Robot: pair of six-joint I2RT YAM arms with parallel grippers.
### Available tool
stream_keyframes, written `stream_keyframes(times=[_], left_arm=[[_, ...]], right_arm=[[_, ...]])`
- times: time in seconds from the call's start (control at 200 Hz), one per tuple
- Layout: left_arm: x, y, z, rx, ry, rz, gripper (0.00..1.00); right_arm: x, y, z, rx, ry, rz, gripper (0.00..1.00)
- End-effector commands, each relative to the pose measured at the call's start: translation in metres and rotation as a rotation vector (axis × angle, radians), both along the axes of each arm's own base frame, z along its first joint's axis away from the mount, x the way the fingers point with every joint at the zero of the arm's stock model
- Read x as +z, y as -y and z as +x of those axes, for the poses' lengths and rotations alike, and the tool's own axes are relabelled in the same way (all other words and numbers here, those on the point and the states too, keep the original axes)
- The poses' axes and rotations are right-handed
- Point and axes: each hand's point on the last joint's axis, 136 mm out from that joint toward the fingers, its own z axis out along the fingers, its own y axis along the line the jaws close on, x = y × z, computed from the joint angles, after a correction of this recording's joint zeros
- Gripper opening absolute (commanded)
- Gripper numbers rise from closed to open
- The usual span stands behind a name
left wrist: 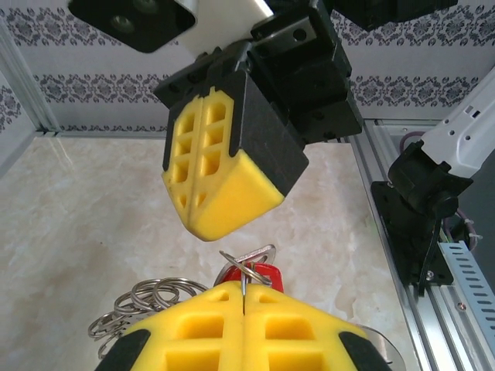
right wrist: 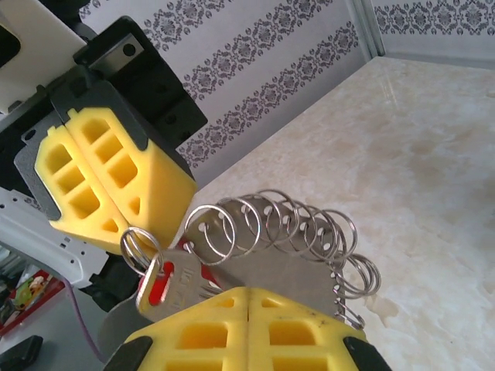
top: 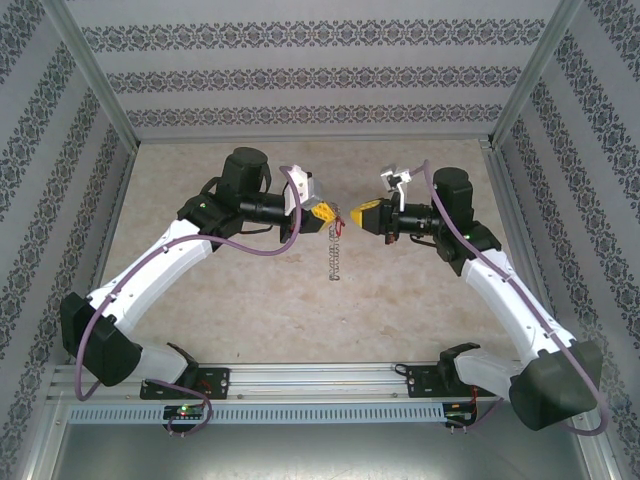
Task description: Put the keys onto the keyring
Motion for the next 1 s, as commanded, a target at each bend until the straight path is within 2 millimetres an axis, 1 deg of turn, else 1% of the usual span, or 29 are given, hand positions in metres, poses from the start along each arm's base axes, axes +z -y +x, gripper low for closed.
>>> stream_keyframes(times=[0.0, 0.085, 0.14, 0.21, 0.26, 0.415, 0.615, 0.919, 0.994], left_arm=[[0.021, 0.002, -0.007, -0.020, 0.066, -0.054, 0.00], [0.020, 0.002, -0.007, -0.024, 0.062, -0.053, 0.00], [0.019, 0.003, -0.007, -0.029, 0.059, -0.053, 0.00], [0.019, 0.004, -0.010, -0.041, 0.059, -0.056, 0.00], [0.020, 0.004, -0.011, -0.048, 0.054, -0.056, 0.00], [0.020, 0.004, -0.012, -0.061, 0.044, -0.058, 0.00], [0.023, 0.005, -0.013, -0.067, 0.044, -0.067, 0.00], [0.024, 0.007, -0.012, -0.072, 0.043, -0.072, 0.00], [0.024, 0.007, -0.012, -0.070, 0.042, -0.072, 0.00]], right_arm=[[0.009, 0.002, -0.004, -0.006, 0.024, 0.015, 0.00], [0.013, 0.002, -0.005, -0.010, 0.031, 0.025, 0.00], [0.018, 0.002, -0.005, -0.008, 0.044, 0.033, 0.18], [0.027, 0.002, -0.007, 0.002, 0.061, 0.047, 0.33], [0.034, 0.000, -0.010, 0.019, 0.075, 0.059, 0.37], [0.048, -0.005, -0.016, 0.090, 0.085, 0.092, 0.46], [0.048, -0.013, -0.020, 0.154, 0.077, 0.103, 0.53], [0.047, -0.026, -0.022, 0.212, 0.066, 0.105, 0.54], [0.045, -0.029, -0.022, 0.221, 0.063, 0.103, 0.53]])
